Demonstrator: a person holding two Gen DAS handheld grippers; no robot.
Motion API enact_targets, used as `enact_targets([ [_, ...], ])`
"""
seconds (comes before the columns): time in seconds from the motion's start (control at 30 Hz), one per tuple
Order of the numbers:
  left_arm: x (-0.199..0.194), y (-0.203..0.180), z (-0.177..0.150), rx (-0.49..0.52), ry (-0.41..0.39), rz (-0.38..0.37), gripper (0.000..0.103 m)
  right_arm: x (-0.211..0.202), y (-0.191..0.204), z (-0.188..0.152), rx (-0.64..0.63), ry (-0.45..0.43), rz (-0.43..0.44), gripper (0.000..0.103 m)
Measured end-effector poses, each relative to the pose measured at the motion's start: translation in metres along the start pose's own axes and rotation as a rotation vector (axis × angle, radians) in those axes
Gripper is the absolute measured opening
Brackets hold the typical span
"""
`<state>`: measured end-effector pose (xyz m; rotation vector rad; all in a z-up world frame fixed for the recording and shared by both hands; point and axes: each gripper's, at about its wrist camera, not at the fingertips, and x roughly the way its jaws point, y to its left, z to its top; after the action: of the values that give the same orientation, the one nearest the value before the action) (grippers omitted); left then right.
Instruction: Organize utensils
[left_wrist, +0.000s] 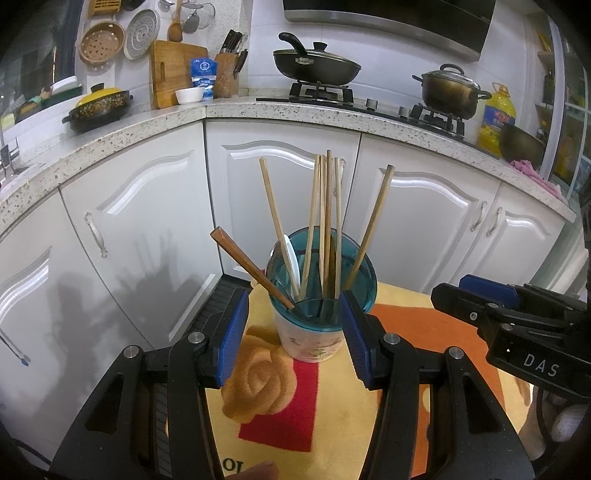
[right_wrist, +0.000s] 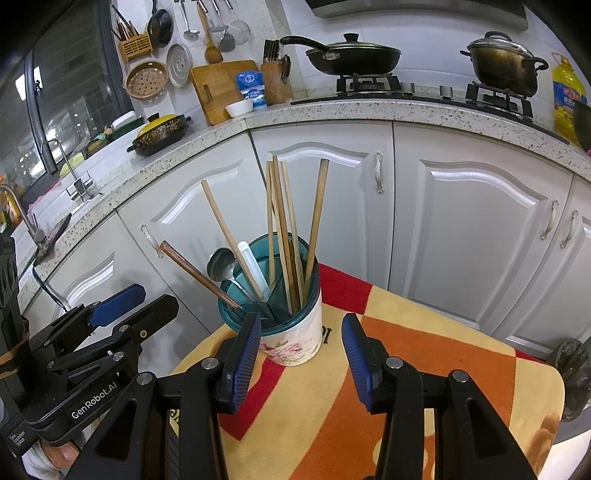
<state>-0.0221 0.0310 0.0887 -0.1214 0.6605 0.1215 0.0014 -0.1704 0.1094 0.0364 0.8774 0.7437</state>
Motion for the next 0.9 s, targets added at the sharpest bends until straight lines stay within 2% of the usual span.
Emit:
enact_targets([
  [0.9,0.0004,0.0024,-0.0018,-0.006,0.002,0.004,0.050,0.0033,0.0054,-0.0031,-0.014,0.010,0.000,0.045],
])
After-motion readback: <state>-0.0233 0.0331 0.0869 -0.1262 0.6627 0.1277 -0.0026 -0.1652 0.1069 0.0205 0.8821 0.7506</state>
